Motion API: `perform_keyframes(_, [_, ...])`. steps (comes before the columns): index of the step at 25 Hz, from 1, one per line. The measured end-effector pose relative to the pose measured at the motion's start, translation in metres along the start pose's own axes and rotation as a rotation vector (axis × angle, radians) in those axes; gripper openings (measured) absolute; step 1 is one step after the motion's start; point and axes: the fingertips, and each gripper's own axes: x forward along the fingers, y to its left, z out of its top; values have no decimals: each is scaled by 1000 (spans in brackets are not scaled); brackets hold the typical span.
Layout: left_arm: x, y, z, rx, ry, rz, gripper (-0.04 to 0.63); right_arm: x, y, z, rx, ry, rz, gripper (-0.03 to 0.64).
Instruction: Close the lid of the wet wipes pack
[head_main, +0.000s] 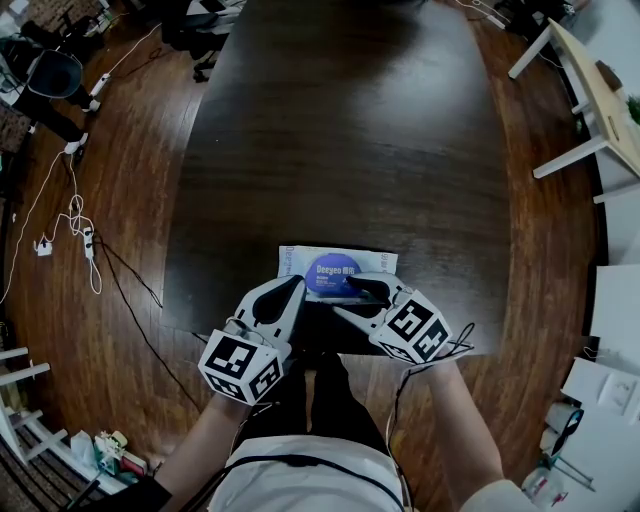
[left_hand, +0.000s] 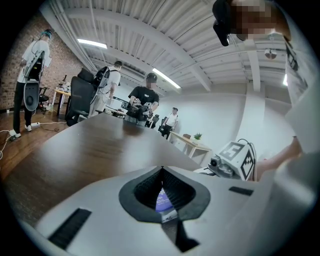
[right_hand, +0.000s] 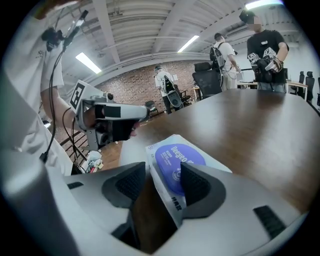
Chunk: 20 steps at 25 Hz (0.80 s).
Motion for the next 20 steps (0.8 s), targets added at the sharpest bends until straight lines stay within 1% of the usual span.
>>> perform_keyframes(3, [-1,1,1,0,-2,3,2,3,-2,-2,-1,12,-6,206])
perform_keyframes(6, [-2,2,4,2,-7,5,2,4,-1,-4,-17,69,-5,206])
perform_keyframes(10, [-3,0,7,6,-14,5,2,5,-2,-9,-10,104,-5,206])
perform_keyframes(20, [-7,2,9,6,-19,2,2,12,-6,-11,-13,136,-17,206])
